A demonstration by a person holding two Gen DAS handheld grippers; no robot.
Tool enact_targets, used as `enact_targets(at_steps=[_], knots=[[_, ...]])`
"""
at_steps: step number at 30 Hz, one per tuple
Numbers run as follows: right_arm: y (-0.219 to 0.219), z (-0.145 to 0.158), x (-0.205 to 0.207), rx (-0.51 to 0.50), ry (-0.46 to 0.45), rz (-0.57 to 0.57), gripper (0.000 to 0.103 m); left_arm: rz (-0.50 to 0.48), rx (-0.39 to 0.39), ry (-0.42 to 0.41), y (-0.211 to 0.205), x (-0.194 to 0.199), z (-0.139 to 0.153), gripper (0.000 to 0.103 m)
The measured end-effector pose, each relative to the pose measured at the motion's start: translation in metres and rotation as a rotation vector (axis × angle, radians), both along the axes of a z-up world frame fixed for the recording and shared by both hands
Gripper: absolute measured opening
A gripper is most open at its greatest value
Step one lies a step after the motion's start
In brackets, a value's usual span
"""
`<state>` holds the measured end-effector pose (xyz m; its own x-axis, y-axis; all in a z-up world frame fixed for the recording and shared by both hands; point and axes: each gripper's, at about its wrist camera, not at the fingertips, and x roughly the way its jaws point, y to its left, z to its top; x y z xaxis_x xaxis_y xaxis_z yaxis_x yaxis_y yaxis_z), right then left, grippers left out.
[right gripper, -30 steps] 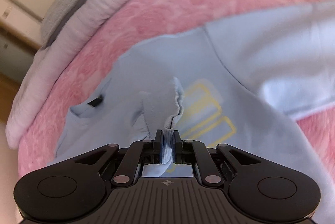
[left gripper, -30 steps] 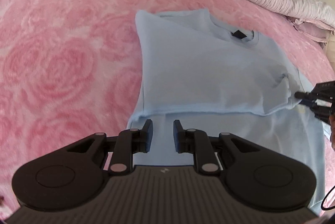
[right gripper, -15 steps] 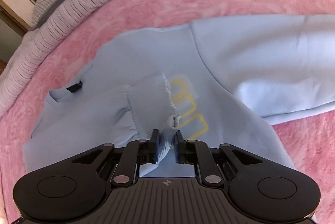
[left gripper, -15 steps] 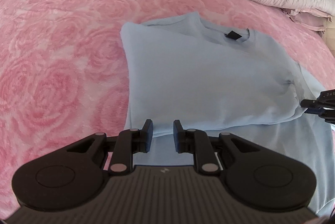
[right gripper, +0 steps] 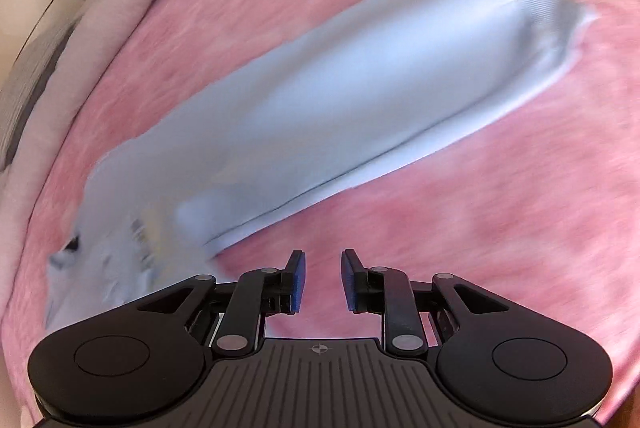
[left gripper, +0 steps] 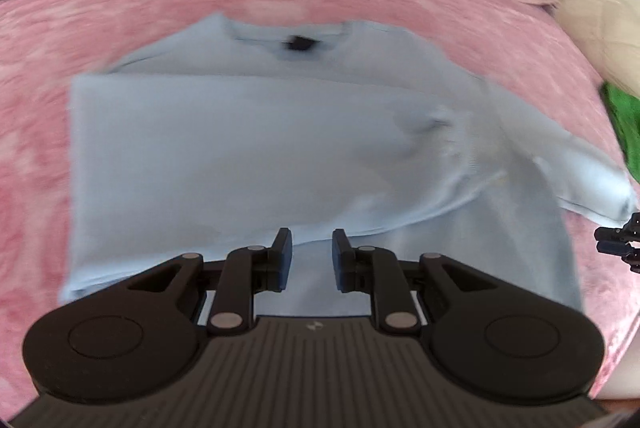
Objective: Fold clothes
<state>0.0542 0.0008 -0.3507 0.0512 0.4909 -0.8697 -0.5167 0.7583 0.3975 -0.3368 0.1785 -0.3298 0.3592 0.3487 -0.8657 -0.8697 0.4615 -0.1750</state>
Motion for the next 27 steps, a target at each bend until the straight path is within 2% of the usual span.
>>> enact_targets(at_steps=[3,6,7,9,12,15,16,17,18,23,27], knots=[[-0.033,0.002,0.038,0.031,-0.015,-0.114,0.027,-0.029,-0.010,-0.011,-0.005,0.026,0.001,0.017],[-0.067,-0.004,0.079,0.096,0.029,-0.321,0.042,-0.050,-0.008,-0.005,-0.007,0.045,0.002,0.017],[-0.075,-0.008,0.088,0.116,0.041,-0.371,0.044,-0.056,-0.008,-0.003,-0.007,0.052,0.002,0.017],[-0.092,-0.016,0.106,0.157,0.066,-0.472,0.045,-0.070,-0.007,0.001,-0.008,0.064,0.003,0.017],[-0.101,-0.026,0.123,0.199,0.072,-0.541,0.045,-0.083,-0.006,0.009,-0.009,0.078,0.004,0.017],[-0.097,-0.033,0.133,0.205,0.055,-0.566,0.045,-0.067,-0.011,0.011,-0.005,0.078,0.006,0.017],[-0.092,-0.033,0.134,0.188,0.040,-0.563,0.040,-0.061,-0.014,0.010,-0.004,0.077,0.006,0.017],[-0.088,-0.033,0.136,0.171,0.025,-0.559,0.023,-0.051,-0.016,0.008,-0.004,0.073,0.007,0.017],[-0.078,-0.025,0.115,0.181,-0.018,-0.456,0.002,-0.042,-0.018,0.007,-0.003,0.070,0.009,0.017],[-0.027,0.014,0.009,0.229,-0.228,0.070,0.002,0.019,-0.030,-0.016,-0.005,0.044,0.016,0.017],[0.014,0.044,-0.075,0.259,-0.389,0.494,0.003,0.109,-0.082,-0.057,-0.010,0.014,0.020,0.017]])
